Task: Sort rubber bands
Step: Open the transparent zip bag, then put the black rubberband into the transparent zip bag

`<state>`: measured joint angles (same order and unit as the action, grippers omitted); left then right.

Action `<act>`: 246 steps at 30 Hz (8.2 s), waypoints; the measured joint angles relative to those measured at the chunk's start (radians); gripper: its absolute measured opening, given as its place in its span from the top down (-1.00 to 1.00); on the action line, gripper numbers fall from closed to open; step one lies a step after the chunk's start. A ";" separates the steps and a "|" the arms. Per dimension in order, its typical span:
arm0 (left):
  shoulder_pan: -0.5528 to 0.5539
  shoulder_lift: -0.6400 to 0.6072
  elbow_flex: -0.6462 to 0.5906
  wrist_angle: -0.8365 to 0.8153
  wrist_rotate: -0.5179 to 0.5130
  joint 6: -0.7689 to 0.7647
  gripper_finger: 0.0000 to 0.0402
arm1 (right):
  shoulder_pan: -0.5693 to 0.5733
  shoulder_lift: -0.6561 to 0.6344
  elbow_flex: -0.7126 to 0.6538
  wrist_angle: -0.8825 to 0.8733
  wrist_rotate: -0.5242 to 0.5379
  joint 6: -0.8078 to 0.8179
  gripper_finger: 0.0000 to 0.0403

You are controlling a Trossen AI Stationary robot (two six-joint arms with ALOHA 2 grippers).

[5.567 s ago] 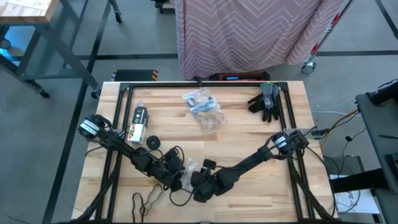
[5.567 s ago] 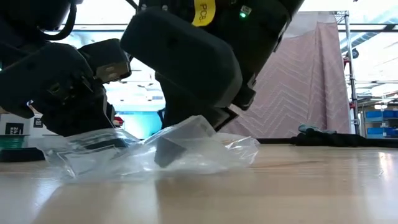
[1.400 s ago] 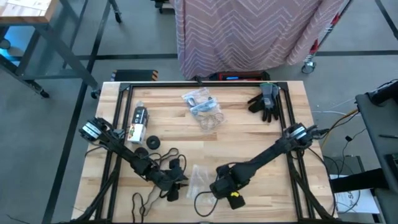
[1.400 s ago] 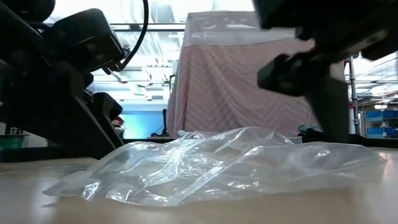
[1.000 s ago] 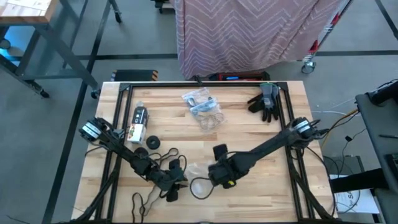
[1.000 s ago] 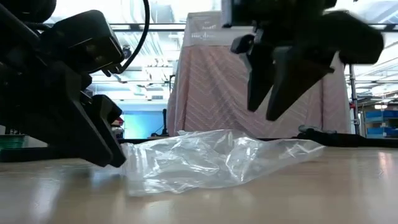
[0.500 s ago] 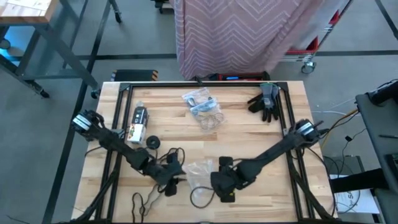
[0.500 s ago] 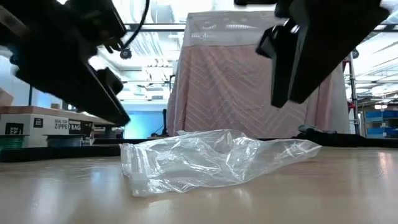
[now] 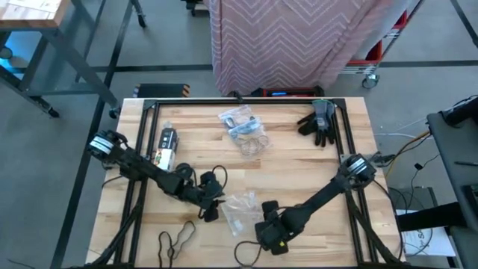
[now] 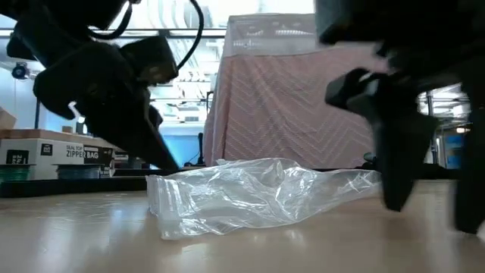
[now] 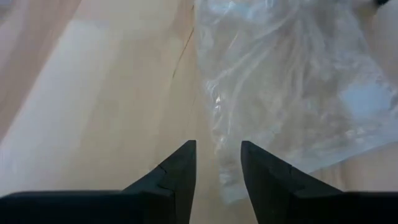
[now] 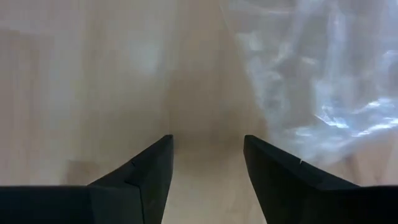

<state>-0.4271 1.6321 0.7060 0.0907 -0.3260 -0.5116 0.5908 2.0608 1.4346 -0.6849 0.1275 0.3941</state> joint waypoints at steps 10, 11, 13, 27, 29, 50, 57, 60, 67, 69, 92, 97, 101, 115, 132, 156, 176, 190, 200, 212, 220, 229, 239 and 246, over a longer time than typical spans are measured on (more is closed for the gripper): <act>-0.060 0.000 -0.011 -0.051 0.076 -0.154 0.43 | -0.082 -0.014 0.000 -0.048 0.131 -0.111 0.05; -0.072 0.000 -0.011 -0.047 0.080 -0.171 0.43 | -0.091 -0.014 0.000 -0.047 0.140 -0.127 0.05; -0.096 0.000 -0.011 -0.035 0.097 -0.209 0.43 | -0.108 -0.014 0.000 -0.049 0.163 -0.159 0.05; -0.287 -0.011 0.009 -0.025 -0.042 -0.282 0.46 | -0.026 -0.017 -0.032 -0.167 0.287 -0.309 0.05; -0.325 -0.003 0.008 -0.011 -0.146 -0.176 0.48 | 0.021 -0.017 -0.043 -0.094 0.293 -0.314 0.06; -0.409 0.323 0.350 -0.278 -0.464 0.676 0.17 | 0.100 -0.017 -0.089 0.176 0.423 -0.144 0.08; -0.357 0.346 0.362 -0.286 -0.412 0.715 0.21 | 0.096 -0.017 -0.091 0.184 0.424 -0.159 0.08; -0.337 0.345 0.361 -0.285 -0.390 0.715 0.28 | 0.096 -0.017 -0.091 0.191 0.424 -0.157 0.08; -0.307 0.346 0.357 -0.290 -0.373 0.647 0.69 | 0.096 -0.017 -0.091 0.191 0.427 -0.166 0.08; -0.299 0.347 0.355 -0.282 -0.364 0.619 0.87 | 0.096 -0.021 -0.091 0.190 0.431 -0.169 0.08; -0.284 0.054 0.361 -0.332 -0.541 0.318 1.00 | 0.154 -0.208 -0.130 0.015 0.660 0.080 0.09; -0.286 0.006 0.361 -0.343 -0.538 0.318 1.00 | 0.149 -0.242 -0.130 0.017 0.727 0.119 0.18; -0.286 -0.019 0.361 -0.346 -0.538 0.321 1.00 | 0.143 -0.272 -0.130 0.016 0.690 0.123 0.36; -0.288 -0.043 0.361 -0.346 -0.528 0.334 1.00 | 0.114 -0.336 -0.128 0.012 0.601 0.113 0.97; -0.149 -0.044 0.361 -0.275 -0.363 0.301 1.00 | -0.086 -0.338 -0.070 0.030 0.338 0.052 1.00; -0.107 -0.093 0.361 -0.344 -0.148 0.247 1.00 | -0.094 -0.350 -0.069 0.148 0.395 -0.187 1.00; -0.031 0.024 0.360 -0.006 -0.184 0.441 1.00 | -0.123 -0.349 -0.097 0.148 0.296 -0.170 1.00; -0.051 -0.036 0.360 -0.272 -0.148 0.332 0.70 | -0.125 -0.348 -0.128 0.141 0.292 -0.137 1.00; -0.071 -0.101 0.361 -0.466 0.013 0.229 0.44 | -0.125 -0.347 -0.144 0.144 0.293 -0.117 1.00; -0.074 -0.204 0.361 -0.807 0.030 0.000 0.31 | -0.125 -0.347 -0.144 0.141 0.292 -0.117 1.00; -0.076 -0.214 0.271 -0.897 0.033 -0.237 0.03 | -0.125 -0.347 -0.144 0.141 0.292 -0.116 1.00; -0.068 -0.214 0.033 -0.661 0.013 -0.364 -0.27 | -0.125 -0.347 -0.144 0.141 0.292 -0.115 1.00; -0.029 -0.213 -0.101 -0.524 -0.074 -0.396 -0.04 | -0.125 -0.347 -0.144 0.144 0.292 -0.103 1.00; -0.030 -0.213 -0.128 -0.412 -0.076 -0.307 0.36 | -0.125 -0.347 -0.144 0.144 0.292 -0.105 1.00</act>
<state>-0.4572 1.4193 0.5775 -0.3218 -0.4019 -0.8185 0.4660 1.7134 1.2907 -0.5411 0.4191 0.2894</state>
